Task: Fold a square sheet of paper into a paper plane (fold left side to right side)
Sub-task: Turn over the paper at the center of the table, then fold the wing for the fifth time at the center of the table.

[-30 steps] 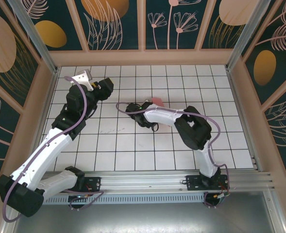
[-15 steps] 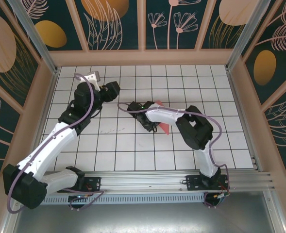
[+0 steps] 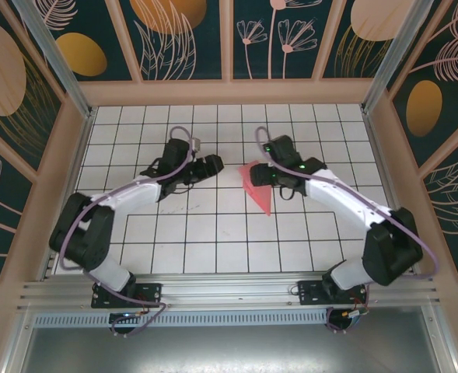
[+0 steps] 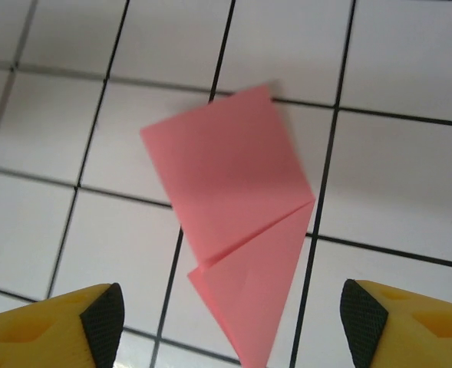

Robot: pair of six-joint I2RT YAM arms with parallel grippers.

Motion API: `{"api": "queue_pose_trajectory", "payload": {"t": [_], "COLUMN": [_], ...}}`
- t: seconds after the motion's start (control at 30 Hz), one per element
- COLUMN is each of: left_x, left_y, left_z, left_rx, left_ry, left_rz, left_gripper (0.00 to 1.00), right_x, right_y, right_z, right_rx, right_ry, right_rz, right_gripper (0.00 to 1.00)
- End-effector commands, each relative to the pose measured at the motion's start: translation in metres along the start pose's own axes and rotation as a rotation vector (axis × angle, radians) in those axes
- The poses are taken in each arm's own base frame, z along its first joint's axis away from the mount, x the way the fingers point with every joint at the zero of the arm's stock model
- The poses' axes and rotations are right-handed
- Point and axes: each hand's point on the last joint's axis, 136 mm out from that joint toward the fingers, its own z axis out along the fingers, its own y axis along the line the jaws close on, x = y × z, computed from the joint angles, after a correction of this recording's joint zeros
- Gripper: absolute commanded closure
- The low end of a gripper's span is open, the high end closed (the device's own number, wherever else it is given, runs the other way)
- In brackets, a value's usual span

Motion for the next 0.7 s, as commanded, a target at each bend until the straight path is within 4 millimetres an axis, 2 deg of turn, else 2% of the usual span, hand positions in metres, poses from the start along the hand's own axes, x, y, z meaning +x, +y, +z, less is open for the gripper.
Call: {"api": "queue_pose_trajectory", "payload": {"t": [0.0,0.07,0.2,0.4,0.57,0.67], "left_x": [0.004,0.011,0.016,0.018,0.017,0.013], "left_y": [-0.029,-0.020,-0.029,-0.024,-0.012,-0.008], "left_z": [0.021,0.035,0.062,0.094,0.116,0.122], "left_rx": [0.151,0.146,0.198,0.210,0.182,0.164], "left_ry": [0.044,0.066,0.110,0.140,0.152,0.144], "left_rz": [-0.025,-0.055,-0.068,-0.086,-0.099,-0.080], "left_gripper": [0.30,0.30,0.31,0.35,0.45,0.58], "right_x": [-0.017,-0.022,-0.022,-0.019,-0.021,-0.022], "right_y": [0.005,-0.005,-0.024,-0.042,-0.048,-0.048], "right_z": [-0.007,-0.011,-0.017,-0.027,-0.035,-0.038], "right_rx": [-0.151,-0.184,-0.253,-0.318,-0.320,-0.322], "right_ry": [-0.111,-0.153,-0.205,-0.268,-0.311,-0.327], "right_rz": [0.109,0.165,0.275,0.359,0.363,0.356], "right_gripper": [0.18,0.15,0.11,0.06,0.01,0.01]}}
